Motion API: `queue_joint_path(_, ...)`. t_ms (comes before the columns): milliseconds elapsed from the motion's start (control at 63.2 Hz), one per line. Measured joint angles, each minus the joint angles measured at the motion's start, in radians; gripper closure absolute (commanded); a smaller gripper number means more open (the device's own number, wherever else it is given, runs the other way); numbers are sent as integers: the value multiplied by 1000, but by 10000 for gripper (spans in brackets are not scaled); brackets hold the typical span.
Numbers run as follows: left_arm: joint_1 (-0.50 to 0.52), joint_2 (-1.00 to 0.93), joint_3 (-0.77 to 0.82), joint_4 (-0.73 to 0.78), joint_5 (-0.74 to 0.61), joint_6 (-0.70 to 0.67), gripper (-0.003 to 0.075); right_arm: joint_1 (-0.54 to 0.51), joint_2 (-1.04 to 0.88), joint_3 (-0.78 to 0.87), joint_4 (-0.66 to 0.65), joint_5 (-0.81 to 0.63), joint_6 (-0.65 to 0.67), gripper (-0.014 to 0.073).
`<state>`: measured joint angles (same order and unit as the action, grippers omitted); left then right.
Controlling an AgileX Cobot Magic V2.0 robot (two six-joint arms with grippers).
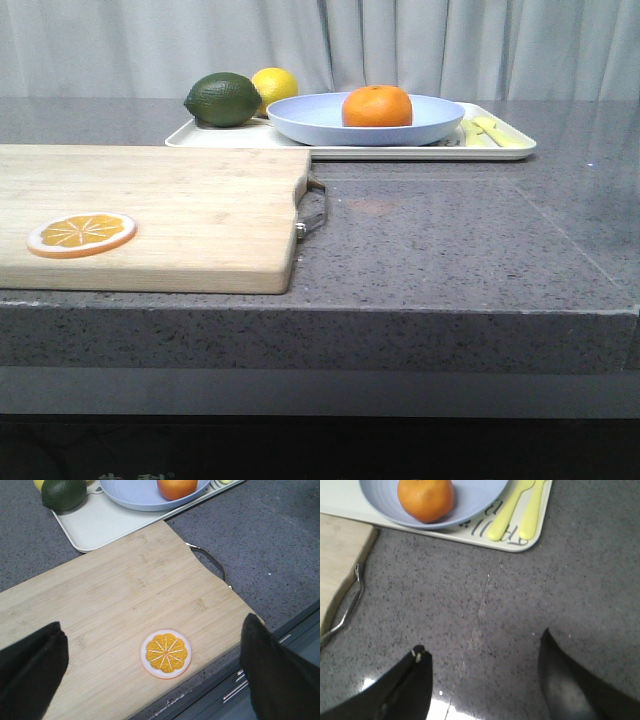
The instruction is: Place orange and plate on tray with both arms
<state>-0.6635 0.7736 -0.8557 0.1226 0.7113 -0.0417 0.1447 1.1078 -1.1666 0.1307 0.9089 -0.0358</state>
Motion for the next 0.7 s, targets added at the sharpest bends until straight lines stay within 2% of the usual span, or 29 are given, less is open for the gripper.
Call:
queue_joint_path(300,0,0,0,0,0,0,47,0,-384,302,-97,-4,19,118)
queue_joint_path(522,0,0,0,4,0,0,52,0,-609,441,-116,-2,53,118)
queue_joint_path(633,0,0,0,6,0,0,127,0,-670,466,-117,-1,54,131)
queue_joint_path(696,0,0,0,8,0,0,218,0,-686,475,-117,-1,54,195)
